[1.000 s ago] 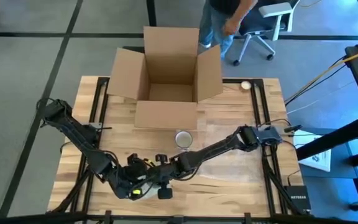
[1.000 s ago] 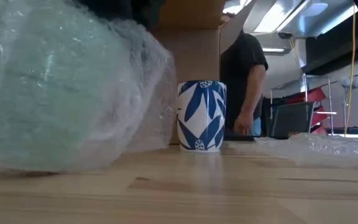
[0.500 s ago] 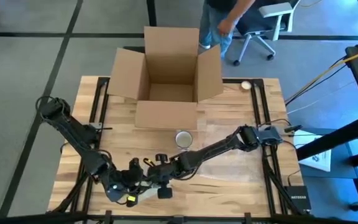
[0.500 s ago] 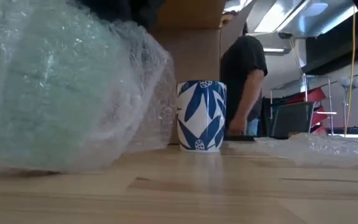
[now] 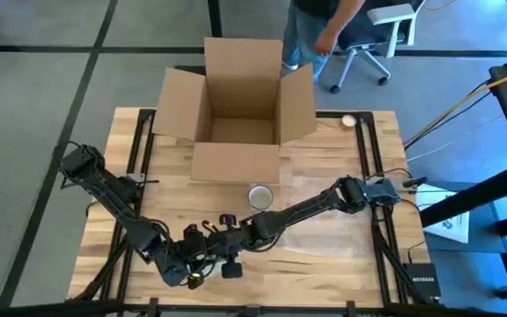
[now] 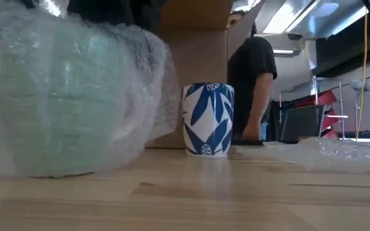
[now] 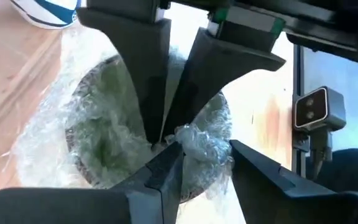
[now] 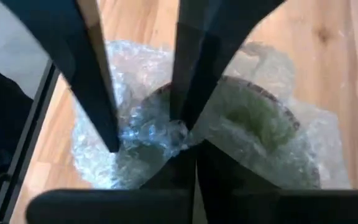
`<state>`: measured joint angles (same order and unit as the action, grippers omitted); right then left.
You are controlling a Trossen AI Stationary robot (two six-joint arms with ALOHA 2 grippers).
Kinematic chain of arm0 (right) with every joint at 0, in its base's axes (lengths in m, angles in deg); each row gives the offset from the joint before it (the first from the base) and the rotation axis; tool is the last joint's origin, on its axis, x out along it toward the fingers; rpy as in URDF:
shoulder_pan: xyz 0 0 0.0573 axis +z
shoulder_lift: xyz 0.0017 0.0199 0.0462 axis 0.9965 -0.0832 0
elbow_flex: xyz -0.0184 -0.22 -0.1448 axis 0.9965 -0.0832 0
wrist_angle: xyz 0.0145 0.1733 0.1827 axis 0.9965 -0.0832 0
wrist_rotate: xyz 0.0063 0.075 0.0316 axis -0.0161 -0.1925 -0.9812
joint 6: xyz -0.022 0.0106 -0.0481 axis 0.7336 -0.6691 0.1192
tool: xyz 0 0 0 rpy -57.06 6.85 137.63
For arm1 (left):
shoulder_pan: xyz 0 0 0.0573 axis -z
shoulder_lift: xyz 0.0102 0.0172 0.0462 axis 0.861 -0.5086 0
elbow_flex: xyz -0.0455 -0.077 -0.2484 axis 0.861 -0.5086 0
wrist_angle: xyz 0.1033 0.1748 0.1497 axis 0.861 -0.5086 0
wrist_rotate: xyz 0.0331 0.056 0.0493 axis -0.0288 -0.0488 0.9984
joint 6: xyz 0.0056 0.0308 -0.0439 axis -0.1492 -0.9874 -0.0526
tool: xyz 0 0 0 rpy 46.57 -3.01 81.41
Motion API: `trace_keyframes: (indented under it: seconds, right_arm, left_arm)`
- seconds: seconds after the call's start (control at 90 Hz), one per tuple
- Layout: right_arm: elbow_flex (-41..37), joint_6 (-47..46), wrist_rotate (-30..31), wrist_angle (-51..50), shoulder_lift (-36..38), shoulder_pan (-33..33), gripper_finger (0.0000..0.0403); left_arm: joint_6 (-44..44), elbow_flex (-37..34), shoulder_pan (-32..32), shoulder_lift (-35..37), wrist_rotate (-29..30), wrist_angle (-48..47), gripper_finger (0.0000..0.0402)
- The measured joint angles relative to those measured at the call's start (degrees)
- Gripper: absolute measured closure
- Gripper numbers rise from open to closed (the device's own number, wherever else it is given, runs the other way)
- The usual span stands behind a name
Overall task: Wrap mug
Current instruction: Wrap the green mug with the left side transparent bubble wrap
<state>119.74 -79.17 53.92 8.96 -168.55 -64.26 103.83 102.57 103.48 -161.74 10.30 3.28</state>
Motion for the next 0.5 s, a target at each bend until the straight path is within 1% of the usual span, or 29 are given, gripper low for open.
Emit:
trace_keyframes:
  seconds: [0.233,0.3,0.378,0.5]
  right_arm:
    - [7.15,0.61,-0.2,-8.98,-0.01,0.07,0.0402]
    - [9.74,0.68,-0.03,-14.38,-0.01,-0.02,0.0402]
    - [12.62,0.72,1.93,-18.93,-0.01,-0.41,0.0402]
    - [15.98,1.84,4.86,-22.14,0.02,-0.48,0.0402]
  left_arm:
    - [-0.59,0.03,0.22,1.38,-0.52,-0.28,0.029]
    - [-0.52,0.03,0.09,1.7,-0.61,-0.34,0.029]
    - [-0.48,-0.01,0.11,1.9,-0.52,-0.36,0.029]
    - [-0.48,-0.01,0.11,1.92,-0.77,-0.28,0.029]
